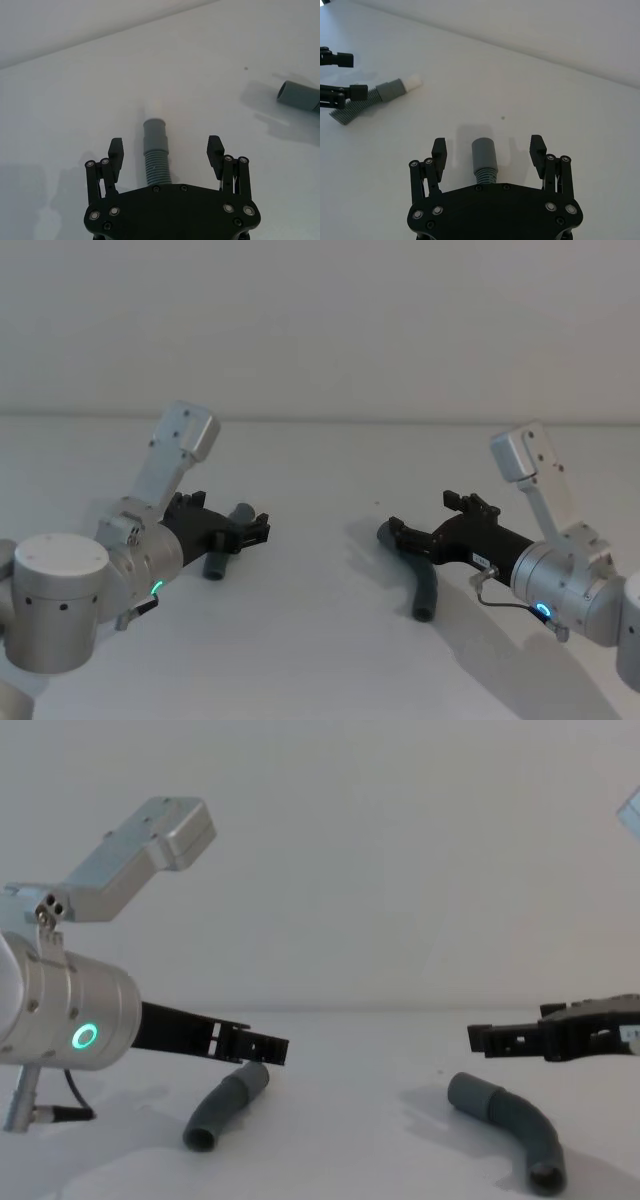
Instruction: Use both hands to pick up one end of the pipe from the table, align the ends, and insert them.
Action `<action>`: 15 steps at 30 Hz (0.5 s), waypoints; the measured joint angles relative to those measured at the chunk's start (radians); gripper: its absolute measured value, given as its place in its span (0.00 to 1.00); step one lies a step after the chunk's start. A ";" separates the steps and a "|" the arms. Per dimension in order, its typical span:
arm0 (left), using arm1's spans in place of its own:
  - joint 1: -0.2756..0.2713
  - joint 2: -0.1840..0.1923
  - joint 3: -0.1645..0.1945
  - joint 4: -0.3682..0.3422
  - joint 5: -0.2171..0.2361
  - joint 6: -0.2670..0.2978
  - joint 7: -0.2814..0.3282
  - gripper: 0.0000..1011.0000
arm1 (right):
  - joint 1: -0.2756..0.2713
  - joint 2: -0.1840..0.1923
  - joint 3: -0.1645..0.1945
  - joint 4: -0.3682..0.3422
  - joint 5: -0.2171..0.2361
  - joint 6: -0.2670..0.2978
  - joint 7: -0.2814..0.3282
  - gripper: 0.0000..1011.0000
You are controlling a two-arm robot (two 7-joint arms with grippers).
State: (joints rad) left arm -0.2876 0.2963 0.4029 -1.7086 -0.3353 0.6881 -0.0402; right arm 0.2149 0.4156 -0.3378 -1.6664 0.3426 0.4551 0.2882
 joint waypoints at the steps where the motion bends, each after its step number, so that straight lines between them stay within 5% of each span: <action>1: 0.000 0.001 -0.001 0.001 0.000 0.000 -0.001 0.99 | 0.002 -0.002 -0.002 0.005 -0.003 0.002 -0.001 0.99; 15: -0.007 0.009 -0.007 0.056 0.010 -0.042 -0.038 0.99 | 0.014 -0.020 -0.017 0.042 -0.029 0.014 -0.009 0.99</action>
State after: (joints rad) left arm -0.2943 0.3049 0.3956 -1.6529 -0.3250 0.6462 -0.0785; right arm 0.2289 0.3959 -0.3544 -1.6249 0.3137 0.4692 0.2793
